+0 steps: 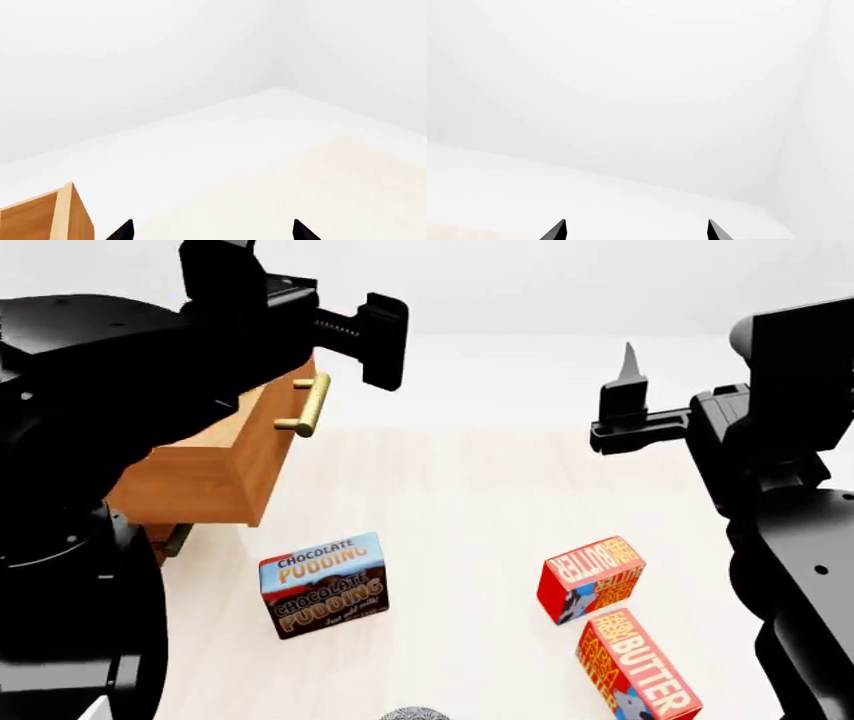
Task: Put the bowl in the top drawer of the cabinet.
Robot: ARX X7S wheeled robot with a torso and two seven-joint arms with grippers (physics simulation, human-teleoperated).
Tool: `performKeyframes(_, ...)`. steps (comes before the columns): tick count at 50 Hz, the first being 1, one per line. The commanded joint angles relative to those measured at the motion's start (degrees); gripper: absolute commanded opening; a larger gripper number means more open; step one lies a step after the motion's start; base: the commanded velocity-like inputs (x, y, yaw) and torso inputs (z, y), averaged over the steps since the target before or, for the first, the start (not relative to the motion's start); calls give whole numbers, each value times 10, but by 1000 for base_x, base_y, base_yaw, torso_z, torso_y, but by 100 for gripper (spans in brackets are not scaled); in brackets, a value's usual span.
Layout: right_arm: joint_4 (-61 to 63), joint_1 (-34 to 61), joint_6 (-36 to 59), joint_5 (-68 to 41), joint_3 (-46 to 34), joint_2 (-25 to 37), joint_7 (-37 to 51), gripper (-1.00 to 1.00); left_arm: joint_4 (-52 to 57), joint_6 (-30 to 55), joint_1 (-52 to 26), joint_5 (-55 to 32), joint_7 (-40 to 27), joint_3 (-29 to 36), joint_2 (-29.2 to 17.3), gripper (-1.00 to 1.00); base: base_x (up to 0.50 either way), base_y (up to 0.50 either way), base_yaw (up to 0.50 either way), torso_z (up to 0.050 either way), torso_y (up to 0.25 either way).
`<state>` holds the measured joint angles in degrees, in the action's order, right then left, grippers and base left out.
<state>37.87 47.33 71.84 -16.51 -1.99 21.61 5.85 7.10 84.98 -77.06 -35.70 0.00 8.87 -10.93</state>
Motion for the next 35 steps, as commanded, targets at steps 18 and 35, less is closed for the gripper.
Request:
performKeyframes(18,2,-13,-4,-7,13,1,3,100,181,24,147,-603,-381,52,-113,100,0,0,0,0,0)
performKeyframes(35,-4,-14,-9,-8,10,1,7,100,213,4,241,-597,-372,94,-152,100,0,0,0,0,0)
